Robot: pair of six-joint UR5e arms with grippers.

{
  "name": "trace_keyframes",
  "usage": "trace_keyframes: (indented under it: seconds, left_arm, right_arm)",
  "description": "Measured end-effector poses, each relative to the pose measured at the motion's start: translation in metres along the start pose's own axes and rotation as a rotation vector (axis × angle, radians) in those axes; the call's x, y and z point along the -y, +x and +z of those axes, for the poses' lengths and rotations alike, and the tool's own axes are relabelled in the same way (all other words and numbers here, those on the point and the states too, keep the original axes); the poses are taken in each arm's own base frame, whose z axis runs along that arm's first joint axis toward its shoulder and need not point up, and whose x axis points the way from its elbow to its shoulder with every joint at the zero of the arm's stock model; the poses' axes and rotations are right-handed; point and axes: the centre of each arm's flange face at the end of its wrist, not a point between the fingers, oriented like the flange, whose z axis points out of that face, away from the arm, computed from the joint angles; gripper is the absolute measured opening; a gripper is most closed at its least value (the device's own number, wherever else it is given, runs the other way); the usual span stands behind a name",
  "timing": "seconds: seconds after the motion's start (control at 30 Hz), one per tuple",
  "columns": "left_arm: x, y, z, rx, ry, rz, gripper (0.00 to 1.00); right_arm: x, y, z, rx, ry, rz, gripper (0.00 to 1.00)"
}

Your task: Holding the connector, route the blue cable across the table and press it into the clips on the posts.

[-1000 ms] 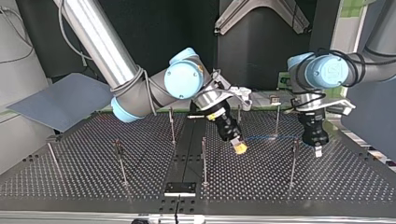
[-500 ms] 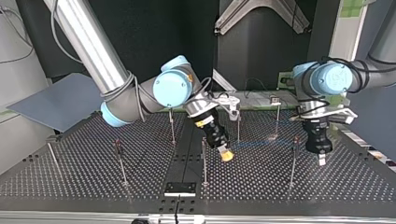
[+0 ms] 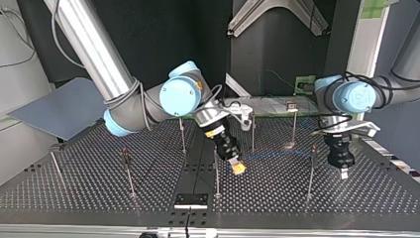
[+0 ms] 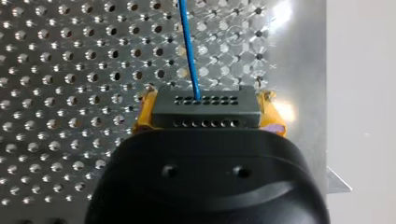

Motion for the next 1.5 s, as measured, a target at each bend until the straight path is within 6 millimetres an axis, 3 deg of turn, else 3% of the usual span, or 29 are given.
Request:
trace_keyframes:
  seconds: [0.3, 0.33, 0.37, 0.4, 0.47, 0.5, 0.53, 0.67, 0.97, 1.5]
  left_arm:
    - [-0.001, 0.002, -0.006, -0.036, -0.045, -0.026, 0.0]
    - [-0.001, 0.003, -0.007, -0.04, -0.051, -0.026, 0.05]
    - [-0.001, 0.003, -0.008, -0.046, -0.06, -0.026, 0.24]
    - [-0.001, 0.003, -0.009, -0.05, -0.067, -0.026, 0.24]
    - [-0.002, 0.002, -0.013, -0.059, -0.087, -0.024, 0.68]
    - [-0.003, 0.001, -0.015, -0.064, -0.096, -0.024, 0.68]
    - [-0.003, 0.0, -0.017, -0.068, -0.105, -0.024, 0.99]
    - [-0.006, -0.007, -0.031, -0.085, -0.148, -0.027, 0.99]
    - [0.004, -0.033, -0.056, -0.098, -0.199, -0.018, 0.99]
    - [0.026, -0.036, -0.12, -0.243, -0.106, -0.086, 0.99]
  right_arm:
    - [0.002, 0.002, 0.002, -0.005, 0.001, -0.003, 0.0]
    - [0.003, 0.001, 0.002, -0.004, 0.0, -0.004, 0.0]
    - [0.003, -0.001, 0.002, -0.002, -0.002, -0.004, 0.0]
    - [0.003, -0.003, 0.003, 0.0, -0.005, -0.005, 0.0]
    - [0.002, -0.009, 0.004, 0.008, -0.013, -0.008, 0.0]
    - [0.002, -0.013, 0.005, 0.013, -0.017, -0.01, 0.0]
    - [0.001, -0.016, 0.006, 0.017, -0.021, -0.011, 0.0]
    - [-0.001, -0.025, 0.008, 0.027, -0.031, -0.016, 0.0]
    - [-0.002, -0.019, 0.011, 0.012, -0.034, -0.019, 0.0]
    - [0.006, -0.019, 0.011, 0.01, -0.024, -0.022, 0.0]
